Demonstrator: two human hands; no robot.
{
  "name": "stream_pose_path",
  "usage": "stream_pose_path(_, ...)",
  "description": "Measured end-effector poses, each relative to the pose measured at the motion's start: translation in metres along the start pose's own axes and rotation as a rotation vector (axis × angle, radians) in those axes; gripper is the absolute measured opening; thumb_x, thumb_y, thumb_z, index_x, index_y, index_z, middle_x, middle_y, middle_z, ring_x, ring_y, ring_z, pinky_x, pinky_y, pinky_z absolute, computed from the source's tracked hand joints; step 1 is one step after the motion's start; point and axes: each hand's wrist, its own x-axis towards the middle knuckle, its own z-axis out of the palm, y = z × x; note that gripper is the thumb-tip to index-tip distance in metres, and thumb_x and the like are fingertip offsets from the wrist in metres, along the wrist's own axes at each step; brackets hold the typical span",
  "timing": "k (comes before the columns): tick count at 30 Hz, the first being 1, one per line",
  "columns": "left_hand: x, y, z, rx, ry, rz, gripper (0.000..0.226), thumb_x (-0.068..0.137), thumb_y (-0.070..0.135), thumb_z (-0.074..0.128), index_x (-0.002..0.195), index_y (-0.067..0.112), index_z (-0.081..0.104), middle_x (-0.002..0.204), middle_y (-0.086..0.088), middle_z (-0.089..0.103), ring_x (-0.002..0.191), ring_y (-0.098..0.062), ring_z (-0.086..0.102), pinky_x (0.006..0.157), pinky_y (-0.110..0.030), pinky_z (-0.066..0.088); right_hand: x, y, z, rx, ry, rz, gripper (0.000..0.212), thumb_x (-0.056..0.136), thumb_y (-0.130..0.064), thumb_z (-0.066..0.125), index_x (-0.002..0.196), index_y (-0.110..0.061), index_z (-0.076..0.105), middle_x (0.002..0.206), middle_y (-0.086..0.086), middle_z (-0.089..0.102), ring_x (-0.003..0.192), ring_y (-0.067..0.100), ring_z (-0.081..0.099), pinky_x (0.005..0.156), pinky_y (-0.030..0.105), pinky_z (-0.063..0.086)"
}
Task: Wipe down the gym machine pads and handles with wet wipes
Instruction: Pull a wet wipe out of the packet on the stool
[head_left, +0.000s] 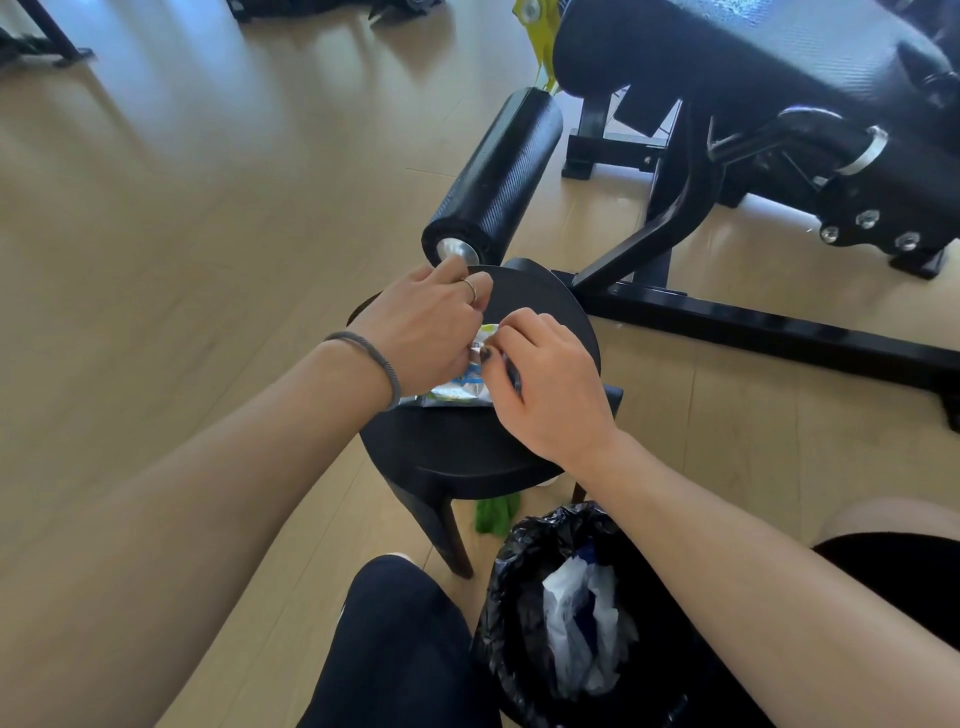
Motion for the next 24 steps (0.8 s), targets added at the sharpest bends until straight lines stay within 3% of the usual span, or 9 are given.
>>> stream_pose_path(3,-0.008,-0.005,0.007,-0.163,0.148,-0.002,0.021,0.085,0.018,0.050,0.084,0.007,0.068,0.105,-0.005,0.060,0.097,-0.027,0.050,0.079,-0.042,0.051,0.000,0.000,0.000,0.000,0.008,-0.002,0.022,0.097,-0.021,0.053,0.089,-0.007,0.068,0.093,0.003,0.063,0.080,0.018,0.054,0.071,0.039,0.049)
stream_pose_path(6,-0.013,-0.008,0.013,-0.287,0.218,-0.049,0.011,0.081,0.016,0.057,0.073,0.011,0.063,0.104,-0.003,0.060,0.092,-0.027,0.051,0.077,-0.037,0.049,0.000,0.000,0.000,0.006,0.009,-0.004,0.021,0.097,-0.019,0.054,0.089,-0.007,0.069,0.093,0.003,0.063,0.079,0.018,0.055,0.070,0.039,0.049)
stream_pose_path(12,-0.018,-0.011,0.015,-0.307,0.216,-0.059,0.008,0.084,0.016,0.066,0.077,0.013,0.064,0.106,-0.001,0.059,0.094,-0.026,0.051,0.077,-0.037,0.049,0.000,-0.001,-0.001,-0.004,0.004,-0.011,0.022,0.097,-0.020,0.054,0.090,-0.007,0.070,0.094,0.003,0.064,0.081,0.017,0.055,0.070,0.039,0.049)
stream_pose_path(17,-0.016,-0.012,0.002,-0.227,0.148,-0.006,0.007,0.085,0.026,0.069,0.083,0.021,0.072,0.113,0.004,0.058,0.107,-0.018,0.042,0.082,-0.038,0.047,0.000,-0.002,-0.001,0.001,-0.006,-0.011,0.021,0.097,-0.020,0.054,0.091,-0.008,0.070,0.095,0.003,0.064,0.082,0.017,0.056,0.070,0.039,0.050)
stream_pose_path(24,-0.010,-0.003,0.008,-0.111,0.147,-0.026,0.021,0.086,0.020,0.051,0.087,0.007,0.067,0.107,-0.005,0.059,0.100,-0.027,0.052,0.075,-0.045,0.051,0.000,-0.001,0.000,-0.018,0.003,-0.013,0.020,0.097,-0.019,0.055,0.089,-0.007,0.069,0.093,0.003,0.063,0.080,0.018,0.055,0.070,0.039,0.049)
